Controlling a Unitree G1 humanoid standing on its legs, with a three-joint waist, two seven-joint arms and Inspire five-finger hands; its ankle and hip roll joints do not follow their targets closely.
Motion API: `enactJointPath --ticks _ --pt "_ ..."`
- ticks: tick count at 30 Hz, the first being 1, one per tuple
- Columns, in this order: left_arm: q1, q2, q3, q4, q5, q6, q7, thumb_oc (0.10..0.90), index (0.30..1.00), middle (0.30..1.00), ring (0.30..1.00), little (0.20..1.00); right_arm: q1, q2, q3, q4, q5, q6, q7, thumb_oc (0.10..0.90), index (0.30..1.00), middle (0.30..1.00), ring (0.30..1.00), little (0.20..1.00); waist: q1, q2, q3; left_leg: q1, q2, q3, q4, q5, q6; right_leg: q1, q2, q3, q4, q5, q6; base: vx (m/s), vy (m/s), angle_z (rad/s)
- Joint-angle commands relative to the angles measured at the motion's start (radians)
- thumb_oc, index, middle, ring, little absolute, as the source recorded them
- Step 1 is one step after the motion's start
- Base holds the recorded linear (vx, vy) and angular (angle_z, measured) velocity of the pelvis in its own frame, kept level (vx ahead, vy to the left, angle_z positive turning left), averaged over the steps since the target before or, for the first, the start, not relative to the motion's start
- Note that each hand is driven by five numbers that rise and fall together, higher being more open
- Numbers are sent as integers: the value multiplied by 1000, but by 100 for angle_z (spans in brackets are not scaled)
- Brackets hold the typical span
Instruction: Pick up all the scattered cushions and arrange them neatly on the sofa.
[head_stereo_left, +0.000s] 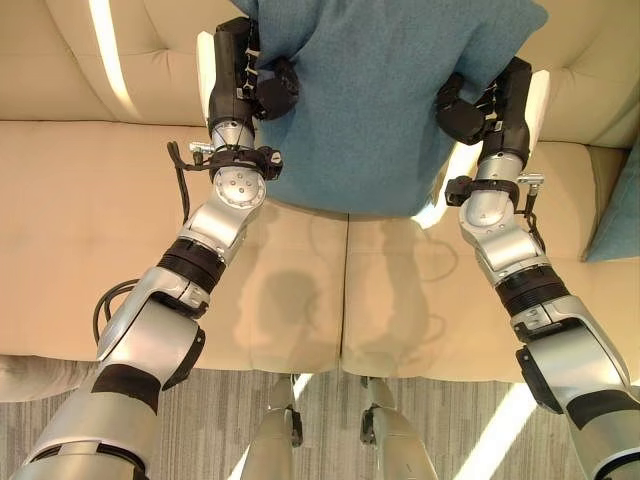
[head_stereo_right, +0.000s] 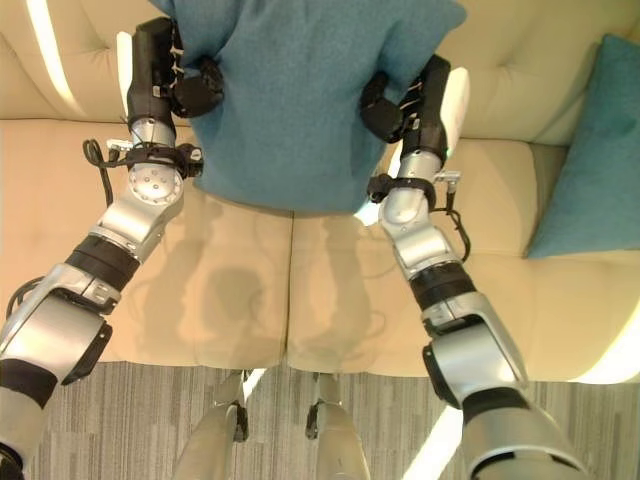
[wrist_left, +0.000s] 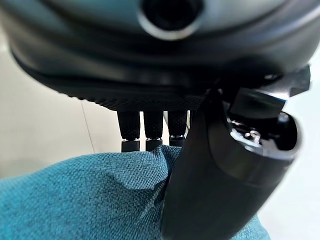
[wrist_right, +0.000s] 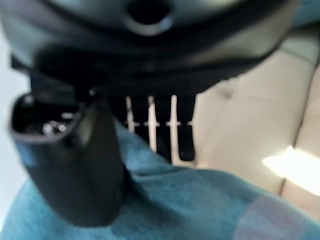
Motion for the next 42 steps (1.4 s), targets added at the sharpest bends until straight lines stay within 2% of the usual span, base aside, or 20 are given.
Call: enactJointPath --ticks 1,5,6,7,8,9,10,19,23,24,26,28,30,32,33,35,36,37,39,42 --pt "-188 -57 -73 -28 94 -177 -18 400 300 300 300 300 -209 20 25 -29 -93 -138 -30 400 300 300 300 300 8 -31 -129 39 -39 -5 1 -114 -46 -2 -12 24 6 -78 93 -10 -3 -3" --pt "-180 -58 -73 3 82 -171 -27 400 300 300 300 300 -218 9 45 13 -83 -129 -15 400 300 300 300 300 8 -33 -126 28 -40 -4 1 -104 -46 -12 -15 23 6 -70 93 -3 -1 -1" --pt "-173 -58 -70 5 81 -168 -29 530 495 495 495 495 -216 4 46 21 -80 -124 -13 400 300 300 300 300 9 -33 -124 27 -40 -5 1 -104 -46 -15 -15 23 6 -70 93 0 0 0" --pt "-164 -59 -66 4 81 -166 -27 728 792 792 792 792 -212 -1 45 24 -80 -119 -12 450 375 375 375 375 11 -32 -122 31 -38 -6 1 -109 -48 -12 -13 21 6 -75 93 0 0 0" --pt "-158 -58 -61 4 81 -165 -27 800 900 900 900 900 -210 -8 44 27 -81 -116 -9 593 589 589 589 589 10 -34 -120 26 -40 -7 1 -103 -48 -17 -15 20 6 -69 93 0 0 0" --pt "-156 -59 -61 4 81 -165 -27 800 900 900 900 900 -209 -8 45 27 -81 -116 -9 769 853 853 853 853 11 -33 -121 30 -38 -7 1 -108 -49 -14 -13 20 6 -74 93 0 0 0" --pt "-149 -57 -57 11 77 -161 -30 800 900 900 900 900 -205 -22 46 39 -78 -112 -5 800 900 900 900 900 11 -36 -119 28 -38 -8 1 -108 -50 -16 -13 18 6 -73 93 0 0 0" --pt "-86 17 -22 13 52 -151 -53 800 900 900 900 900 -160 -80 42 42 -58 -94 41 800 900 900 900 900 14 -46 -116 28 -38 -11 1 -101 -52 -13 -13 10 6 -69 93 -4 -10 3" --pt "-13 117 36 -6 60 -143 -66 800 900 900 900 900 -94 -151 8 3 -75 -87 61 800 900 900 900 900 19 -48 -122 39 -37 -9 1 -105 -51 -2 -13 6 6 -73 93 5 -8 0" --pt "47 157 88 -20 47 -145 -70 800 900 900 900 900 -40 -197 -23 -28 -82 -88 72 800 900 900 900 900 22 -50 -124 47 -33 -8 1 -112 -52 6 -11 4 6 -79 92 0 0 0" --pt "128 198 151 -36 27 -147 -78 800 900 900 900 900 31 -237 -67 -57 -86 -87 80 800 900 900 900 900 23 -52 -130 49 -33 -8 1 -109 -51 7 -11 3 6 -76 91 4 -15 -2" --pt "227 227 216 -56 7 -150 -95 800 900 900 900 900 120 -260 -116 -79 -84 -91 97 800 900 900 900 900 24 -55 -138 57 -31 -6 1 -111 -49 18 -11 3 6 -79 90 15 -17 2" --pt "391 249 300 -128 0 -156 -128 800 900 900 900 900 272 -271 -192 -129 -82 -89 141 800 900 900 900 900 26 -58 -150 71 -27 -6 1 -116 -47 33 -10 0 6 -85 86 29 -44 9" --pt "521 244 354 -209 15 -156 -152 800 900 900 900 900 384 -260 -243 -181 -92 -94 172 800 900 900 900 900 27 -61 -159 87 -25 -5 1 -120 -46 51 -8 -1 6 -90 84 37 -40 8" --pt "702 189 414 -292 37 -152 -191 800 900 900 900 900 545 -223 -297 -236 -118 -97 217 800 900 900 900 900 31 -63 -167 119 -17 -6 1 -132 -46 86 -6 -2 6 -104 80 24 -35 6" --pt "746 172 427 -313 38 -151 -201 800 900 900 900 900 581 -215 -313 -246 -128 -92 232 800 900 900 900 900 31 -66 -169 121 -18 -6 1 -128 -45 92 -8 -3 6 -102 79 26 -42 3" --pt "850 122 454 -361 45 -144 -223 800 900 900 900 900 671 -178 -338 -277 -145 -90 260 800 900 900 900 900 36 -69 -169 148 -13 -8 1 -132 -44 122 -9 -7 6 -109 77 25 -44 -7" --pt "851 122 454 -362 45 -143 -222 800 900 900 900 900 672 -177 -338 -278 -146 -89 260 800 900 900 900 900 36 -69 -169 149 -13 -9 1 -132 -44 124 -8 -7 6 -109 77 31 -58 -8" --pt "1038 60 487 -383 82 -116 -295 800 900 900 900 900 823 -106 -363 -294 -181 -82 326 800 900 900 900 900 43 -70 -161 218 -5 -3 1 -144 -39 196 -7 -14 6 -126 75 42 -50 -4" --pt "1122 22 501 -351 84 -98 -323 800 900 900 900 900 892 -58 -368 -289 -192 -77 349 800 900 900 900 900 44 -68 -159 263 -1 2 1 -153 -37 238 -5 -18 6 -138 74 14 -9 0"
